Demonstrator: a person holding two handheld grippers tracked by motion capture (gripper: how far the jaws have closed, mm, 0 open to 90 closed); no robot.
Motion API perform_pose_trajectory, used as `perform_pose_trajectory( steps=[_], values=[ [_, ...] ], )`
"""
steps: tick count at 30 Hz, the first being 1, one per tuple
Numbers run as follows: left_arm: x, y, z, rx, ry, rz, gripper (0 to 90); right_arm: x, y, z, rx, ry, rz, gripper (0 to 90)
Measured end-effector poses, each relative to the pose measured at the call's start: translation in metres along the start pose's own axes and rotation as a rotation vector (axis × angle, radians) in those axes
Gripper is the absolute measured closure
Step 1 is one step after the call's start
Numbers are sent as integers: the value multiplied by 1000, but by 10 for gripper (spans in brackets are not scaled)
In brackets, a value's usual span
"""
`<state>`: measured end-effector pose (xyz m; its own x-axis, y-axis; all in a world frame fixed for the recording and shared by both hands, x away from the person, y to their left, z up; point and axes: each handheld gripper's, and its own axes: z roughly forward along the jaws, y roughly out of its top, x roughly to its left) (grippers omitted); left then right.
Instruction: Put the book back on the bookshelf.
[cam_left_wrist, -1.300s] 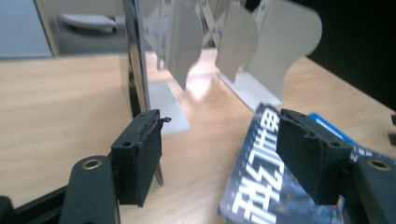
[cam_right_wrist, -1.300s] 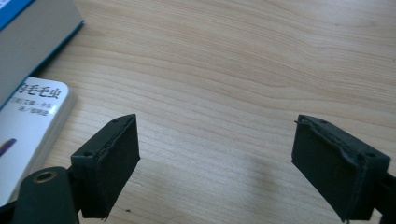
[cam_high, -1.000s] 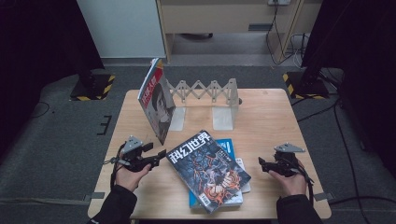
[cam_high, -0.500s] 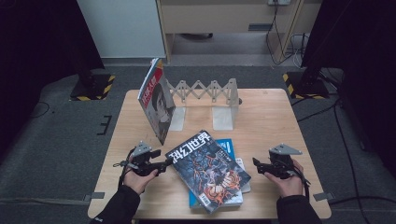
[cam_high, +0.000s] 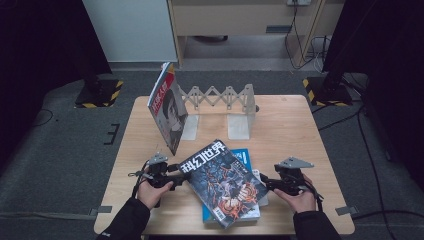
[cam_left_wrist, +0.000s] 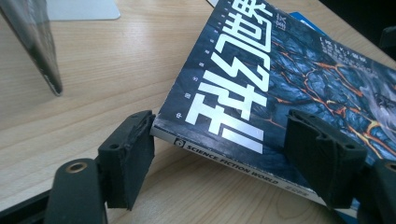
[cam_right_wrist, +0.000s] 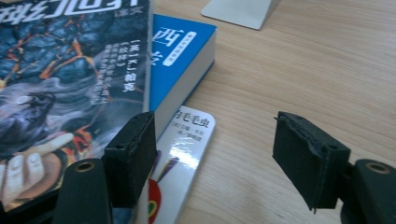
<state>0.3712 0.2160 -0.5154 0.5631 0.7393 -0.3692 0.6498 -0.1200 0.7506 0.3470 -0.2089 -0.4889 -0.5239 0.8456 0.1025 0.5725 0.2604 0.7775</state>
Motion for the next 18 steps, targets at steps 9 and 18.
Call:
perform_pose_trajectory(
  steps=[9, 18],
  values=[
    [8, -1, 10, 0, -79, -68, 210, 11, 1, 4, 24, 47, 5, 320],
    [8, -1, 8, 1, -93, -71, 240, 11, 1, 7, 29, 66, 14, 322]
  ],
)
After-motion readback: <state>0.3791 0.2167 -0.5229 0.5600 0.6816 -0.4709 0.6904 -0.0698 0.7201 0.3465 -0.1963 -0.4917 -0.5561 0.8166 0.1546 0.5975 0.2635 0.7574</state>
